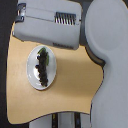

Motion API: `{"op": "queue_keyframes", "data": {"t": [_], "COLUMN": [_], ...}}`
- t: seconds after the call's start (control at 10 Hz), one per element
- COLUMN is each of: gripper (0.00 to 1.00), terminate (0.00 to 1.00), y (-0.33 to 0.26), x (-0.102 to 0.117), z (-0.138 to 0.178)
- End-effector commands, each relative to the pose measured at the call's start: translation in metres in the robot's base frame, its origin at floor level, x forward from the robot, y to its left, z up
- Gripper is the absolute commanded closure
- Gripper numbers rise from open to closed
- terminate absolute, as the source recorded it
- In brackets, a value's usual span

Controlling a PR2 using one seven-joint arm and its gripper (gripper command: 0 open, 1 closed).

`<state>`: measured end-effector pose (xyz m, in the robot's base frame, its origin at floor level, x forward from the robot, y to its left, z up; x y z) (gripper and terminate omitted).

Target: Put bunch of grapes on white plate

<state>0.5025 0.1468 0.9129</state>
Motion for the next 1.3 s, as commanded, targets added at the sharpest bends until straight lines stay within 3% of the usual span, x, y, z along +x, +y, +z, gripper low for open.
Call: {"op": "queue_keyframes", "data": {"t": [0.0,0.5,1.2], "gripper": [0.0,0.0,0.0], "terminate": [0.0,0.0,0.0], "y": [-0.043,-0.196,-0.349], "x": [0.004,-0.032,-0.041], "z": [0.05,0.059,0.092]}}
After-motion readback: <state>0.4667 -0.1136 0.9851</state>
